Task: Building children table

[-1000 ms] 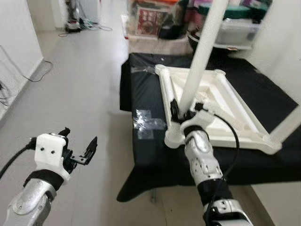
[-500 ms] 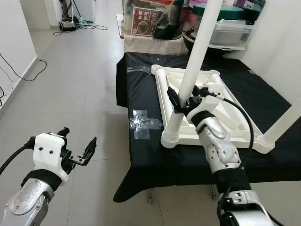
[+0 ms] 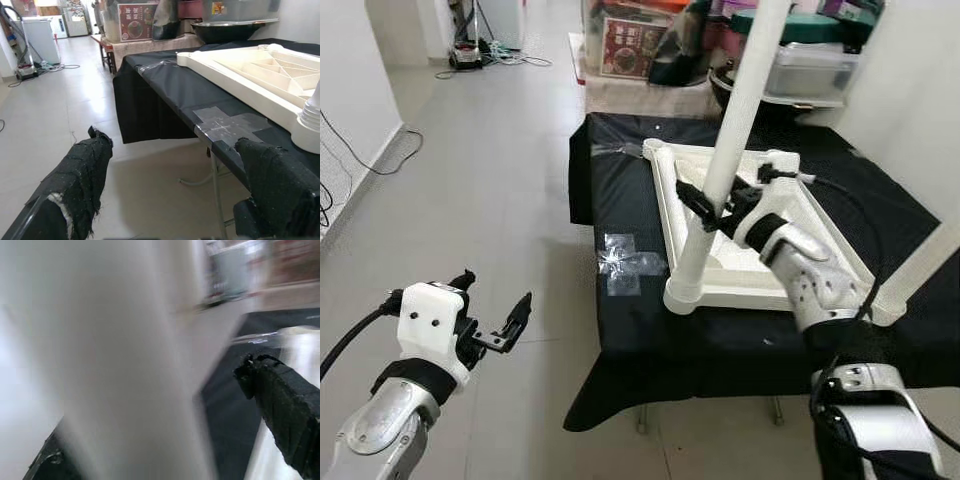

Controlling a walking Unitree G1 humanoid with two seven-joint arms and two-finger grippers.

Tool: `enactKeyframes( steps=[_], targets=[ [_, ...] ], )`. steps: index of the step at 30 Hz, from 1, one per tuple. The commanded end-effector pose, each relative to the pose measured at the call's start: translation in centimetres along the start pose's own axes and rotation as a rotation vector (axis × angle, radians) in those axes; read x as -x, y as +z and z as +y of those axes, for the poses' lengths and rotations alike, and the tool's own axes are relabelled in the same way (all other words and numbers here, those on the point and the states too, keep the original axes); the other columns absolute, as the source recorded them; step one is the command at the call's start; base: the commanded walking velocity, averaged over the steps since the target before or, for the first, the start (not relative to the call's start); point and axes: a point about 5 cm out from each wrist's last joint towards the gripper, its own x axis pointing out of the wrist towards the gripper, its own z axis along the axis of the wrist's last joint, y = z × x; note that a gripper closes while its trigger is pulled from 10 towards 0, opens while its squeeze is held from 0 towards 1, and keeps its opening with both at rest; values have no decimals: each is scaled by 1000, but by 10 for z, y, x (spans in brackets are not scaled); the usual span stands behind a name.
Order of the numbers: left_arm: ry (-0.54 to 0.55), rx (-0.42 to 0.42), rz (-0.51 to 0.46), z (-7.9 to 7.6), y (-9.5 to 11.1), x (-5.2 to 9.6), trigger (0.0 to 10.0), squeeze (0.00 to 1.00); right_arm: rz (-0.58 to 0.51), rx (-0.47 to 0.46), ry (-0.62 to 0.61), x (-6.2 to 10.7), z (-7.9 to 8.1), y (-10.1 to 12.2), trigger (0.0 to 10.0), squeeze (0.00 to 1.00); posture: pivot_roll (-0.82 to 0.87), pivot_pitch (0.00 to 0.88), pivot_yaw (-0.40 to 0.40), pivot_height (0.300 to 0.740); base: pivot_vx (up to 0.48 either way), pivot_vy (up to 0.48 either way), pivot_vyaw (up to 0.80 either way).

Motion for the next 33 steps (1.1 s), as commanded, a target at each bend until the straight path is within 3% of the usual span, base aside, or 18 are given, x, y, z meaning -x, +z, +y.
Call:
enactKeyframes(
  steps=[1,5,14,15,18,19,20,21,22,23,33],
  targets=[
    [-15,-9,8,-2,-3,-1,10000,0,11,-19,69,1,1,0,10000,0,131,0,-120,740,0,0,0],
    [-21,-11,11,-3,-4,-1,10000,0,70,11,184,5,-4,-6,10000,0,136,0,-122,740,0,0,0],
    [-23,-15,11,-3,-4,-1,10000,0,123,49,186,3,-16,-6,10000,0,146,0,-130,740,0,0,0],
    [-25,-15,10,-3,-4,-1,10000,0,125,50,185,3,-18,-7,8667,0,152,0,-134,740,0,0,0],
    [-26,-15,9,-4,-4,-2,10000,0,127,49,194,3,-18,-8,8667,0,152,0,-134,740,0,0,0],
    [-27,-14,9,-4,-5,-2,10000,0,130,50,200,4,-18,-9,6510,0,154,0,-133,740,0,0,0],
    [-30,-14,9,-4,-5,-2,10000,0,132,53,217,6,-19,-11,3020,0,156,0,-134,740,0,0,0],
    [-31,-14,10,-4,-5,-1,10000,0,135,58,228,7,-19,-12,1412,0,157,0,-133,740,0,0,0],
    [-31,-14,10,-4,-5,-1,10000,0,135,58,228,7,-19,-12,1412,0,157,0,-133,740,0,0,0],
    [-33,-15,11,-4,-5,-1,10000,0,140,61,242,8,-20,-13,0,0,157,0,-133,740,0,0,0],
    [-41,-17,8,-4,-5,-1,10000,0,126,39,221,10,-26,-14,0,0,157,0,-133,740,0,0,0]
  ],
)
